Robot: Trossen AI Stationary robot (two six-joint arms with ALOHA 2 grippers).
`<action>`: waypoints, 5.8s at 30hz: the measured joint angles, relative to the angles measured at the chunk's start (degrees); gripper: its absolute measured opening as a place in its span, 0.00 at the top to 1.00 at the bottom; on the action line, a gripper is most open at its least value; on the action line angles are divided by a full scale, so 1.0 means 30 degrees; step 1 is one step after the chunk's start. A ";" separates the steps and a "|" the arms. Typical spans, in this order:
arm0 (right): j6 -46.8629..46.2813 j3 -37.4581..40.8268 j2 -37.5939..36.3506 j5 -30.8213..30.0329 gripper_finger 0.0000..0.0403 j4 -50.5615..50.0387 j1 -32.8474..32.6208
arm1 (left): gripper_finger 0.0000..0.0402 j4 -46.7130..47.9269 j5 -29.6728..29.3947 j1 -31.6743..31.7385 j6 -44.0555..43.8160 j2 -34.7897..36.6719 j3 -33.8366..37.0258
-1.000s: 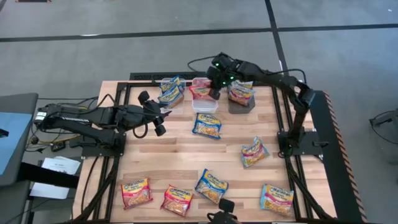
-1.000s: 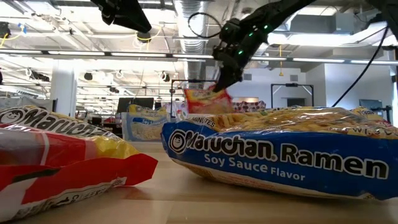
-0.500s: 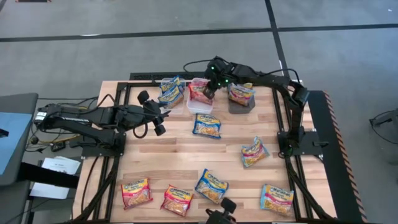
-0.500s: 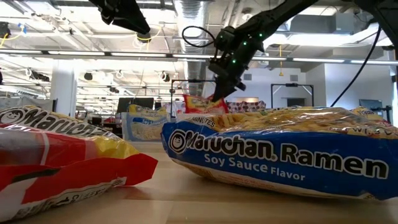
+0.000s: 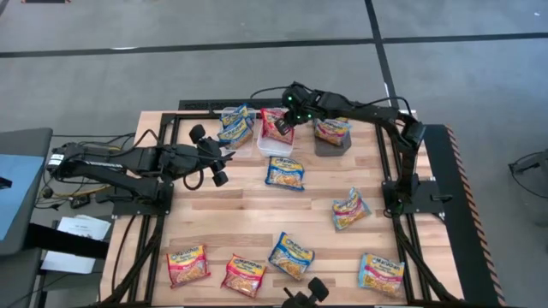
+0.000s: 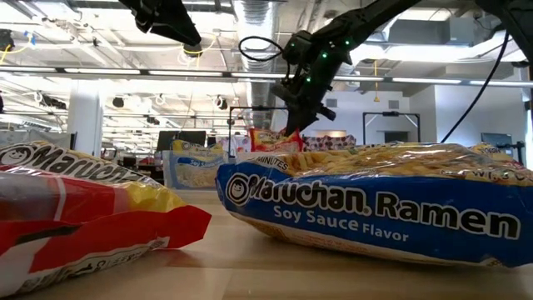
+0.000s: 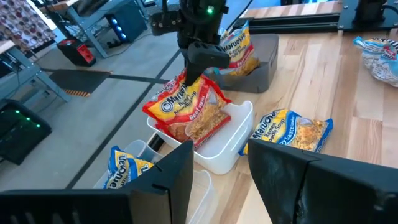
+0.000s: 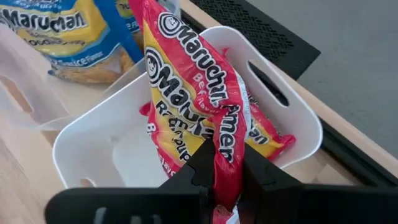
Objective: Sort Maruchan noodles
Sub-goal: Put the red noodle pack into the white bin
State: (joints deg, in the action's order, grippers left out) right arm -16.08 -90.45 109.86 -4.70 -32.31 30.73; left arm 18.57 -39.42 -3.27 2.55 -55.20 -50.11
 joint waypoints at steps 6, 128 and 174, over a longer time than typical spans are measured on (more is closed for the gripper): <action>-0.0396 0.0000 0.0007 -0.1369 0.88 -0.0100 -0.0783 | 0.64 -0.0007 0.0000 0.0000 -0.0245 0.0000 0.0000; 0.6554 -0.2594 0.0012 0.6158 0.52 -0.0622 0.3073 | 0.64 -0.1013 0.1056 0.1020 -0.0029 -0.0007 0.0007; 0.7041 -0.2579 0.2535 0.6022 0.80 -0.5009 0.2517 | 0.64 -0.0998 0.1023 0.1015 -0.0022 -0.0007 0.0007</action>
State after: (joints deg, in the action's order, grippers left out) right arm 5.04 -98.19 117.47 13.37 -47.34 38.28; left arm 15.57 -36.35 -0.22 2.48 -55.22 -50.09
